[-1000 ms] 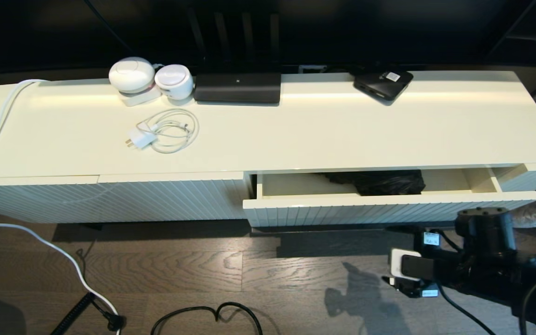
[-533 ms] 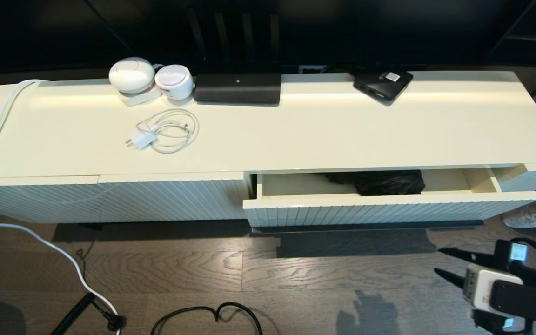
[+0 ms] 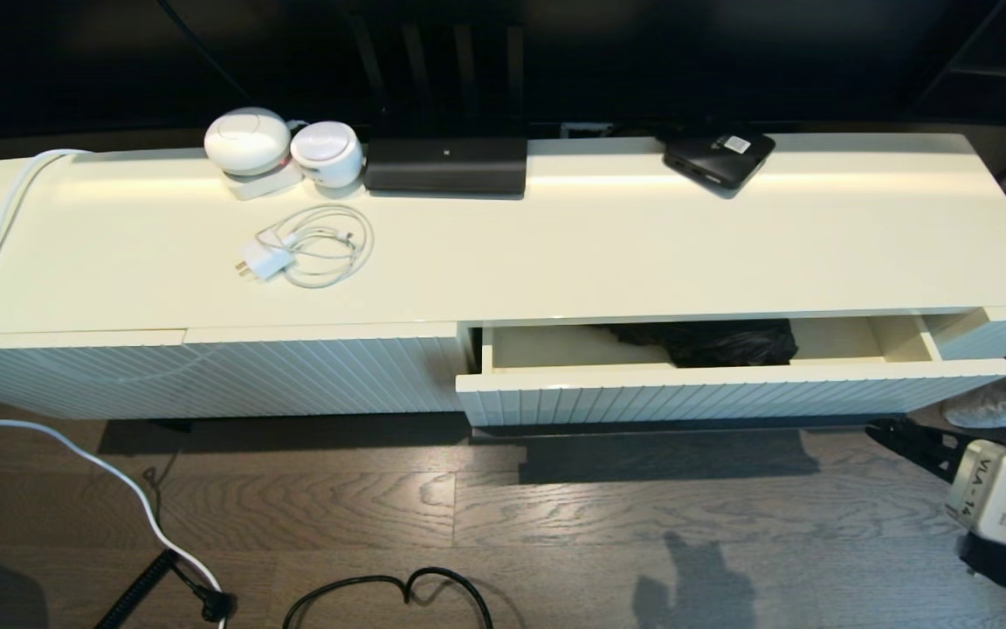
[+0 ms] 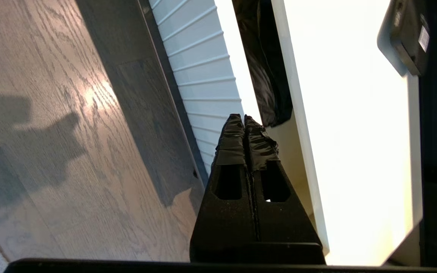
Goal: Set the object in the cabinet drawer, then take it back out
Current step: Open the drawer
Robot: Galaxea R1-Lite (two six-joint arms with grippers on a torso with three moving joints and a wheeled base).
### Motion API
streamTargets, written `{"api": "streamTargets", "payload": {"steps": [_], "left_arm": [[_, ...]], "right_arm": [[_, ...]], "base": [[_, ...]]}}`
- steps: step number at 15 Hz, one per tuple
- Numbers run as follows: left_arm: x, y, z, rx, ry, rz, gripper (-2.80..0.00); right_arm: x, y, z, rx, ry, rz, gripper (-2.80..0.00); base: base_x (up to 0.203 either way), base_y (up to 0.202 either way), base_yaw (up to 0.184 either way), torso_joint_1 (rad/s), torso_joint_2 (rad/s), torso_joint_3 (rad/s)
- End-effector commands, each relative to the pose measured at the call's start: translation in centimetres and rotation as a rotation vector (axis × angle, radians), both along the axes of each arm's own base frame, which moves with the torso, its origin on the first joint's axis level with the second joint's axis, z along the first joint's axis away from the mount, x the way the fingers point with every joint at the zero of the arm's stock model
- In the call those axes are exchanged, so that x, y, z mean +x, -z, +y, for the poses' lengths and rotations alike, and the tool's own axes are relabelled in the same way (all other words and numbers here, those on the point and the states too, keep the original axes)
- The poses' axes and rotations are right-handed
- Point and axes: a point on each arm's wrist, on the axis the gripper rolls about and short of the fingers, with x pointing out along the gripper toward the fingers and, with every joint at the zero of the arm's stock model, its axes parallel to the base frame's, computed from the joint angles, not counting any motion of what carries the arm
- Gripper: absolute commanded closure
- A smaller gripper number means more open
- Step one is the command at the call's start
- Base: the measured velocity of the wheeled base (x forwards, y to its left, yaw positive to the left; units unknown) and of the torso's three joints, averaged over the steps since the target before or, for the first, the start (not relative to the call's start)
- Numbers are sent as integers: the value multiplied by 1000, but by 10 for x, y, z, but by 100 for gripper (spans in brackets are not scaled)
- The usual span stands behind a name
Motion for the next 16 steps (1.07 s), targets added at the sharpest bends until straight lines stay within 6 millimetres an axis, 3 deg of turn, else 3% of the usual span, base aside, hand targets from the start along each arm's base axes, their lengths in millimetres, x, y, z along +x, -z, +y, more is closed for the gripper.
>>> {"api": "streamTargets", "payload": {"steps": [1,9,16], "left_arm": [[0,0,0,0,0,2,-280],[0,0,0,0,0,2,-280],[0,0,0,0,0,2,-280]], "right_arm": [[23,1,7,-21,-10,47,0],[114,-1,39,-87,-8,101,0],[137,-6,54,-127,40,78,0]], "base": [[0,0,0,0,0,0],[0,0,0,0,0,0],[0,0,0,0,0,0]]}}
